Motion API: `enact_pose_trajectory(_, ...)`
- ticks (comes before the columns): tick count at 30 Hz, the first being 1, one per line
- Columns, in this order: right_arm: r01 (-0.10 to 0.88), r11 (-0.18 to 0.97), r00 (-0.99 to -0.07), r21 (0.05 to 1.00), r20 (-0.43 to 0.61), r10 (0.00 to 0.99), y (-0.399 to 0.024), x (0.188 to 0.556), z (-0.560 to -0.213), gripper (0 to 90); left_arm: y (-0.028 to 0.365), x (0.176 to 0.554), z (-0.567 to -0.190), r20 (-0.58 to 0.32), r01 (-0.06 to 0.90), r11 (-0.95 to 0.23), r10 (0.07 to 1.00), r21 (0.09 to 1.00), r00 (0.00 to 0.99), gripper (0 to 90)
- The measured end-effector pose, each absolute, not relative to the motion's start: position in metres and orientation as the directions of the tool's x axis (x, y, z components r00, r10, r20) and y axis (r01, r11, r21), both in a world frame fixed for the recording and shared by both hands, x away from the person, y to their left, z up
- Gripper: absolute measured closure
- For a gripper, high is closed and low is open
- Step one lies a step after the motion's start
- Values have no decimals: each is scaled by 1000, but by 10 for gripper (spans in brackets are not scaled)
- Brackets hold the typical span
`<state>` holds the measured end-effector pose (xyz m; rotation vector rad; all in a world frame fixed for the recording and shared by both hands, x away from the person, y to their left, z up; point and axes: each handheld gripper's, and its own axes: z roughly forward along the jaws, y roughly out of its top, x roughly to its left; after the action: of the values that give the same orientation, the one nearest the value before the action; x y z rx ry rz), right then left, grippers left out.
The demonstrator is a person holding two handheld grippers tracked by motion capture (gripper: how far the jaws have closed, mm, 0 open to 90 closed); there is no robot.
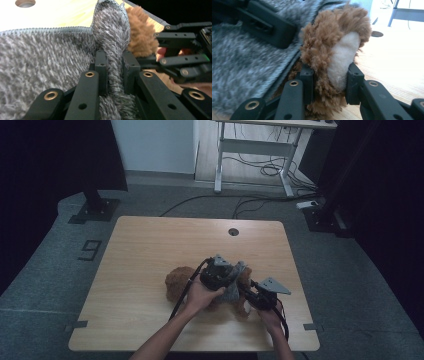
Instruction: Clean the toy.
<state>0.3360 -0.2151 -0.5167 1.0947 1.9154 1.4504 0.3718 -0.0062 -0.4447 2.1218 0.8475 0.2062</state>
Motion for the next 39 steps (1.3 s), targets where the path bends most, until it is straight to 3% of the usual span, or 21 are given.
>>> enact_pose_trajectory(9, 314, 132, -542, 940, 64, 838, -218, 336, -522, 681, 34, 360, -447, -87, 489, -430, 677, 759, 731, 780)
enact_pose_trajectory(15, 308, 104, -561, 946, 92, 822, -220, 338, -525, 686, 78, 360, -453, -205, 542, -330, 679, 773, 705, 780)
enact_pose_trajectory(25, 297, 126, -572, 947, 71, 817, -218, 337, -525, 695, 125, 350, -440, -188, 531, -264, 736, 805, 650, 776)
enact_pose_trajectory(32, 291, 128, -570, 948, 65, 819, -219, 337, -524, 695, 176, 350, -457, -292, 597, -155, 760, 787, 581, 776)
enact_pose_trajectory(39, 288, 127, -568, 949, 63, 821, -219, 337, -524, 695, 197, 346, -465, -301, 616, -129, 783, 777, 544, 773)
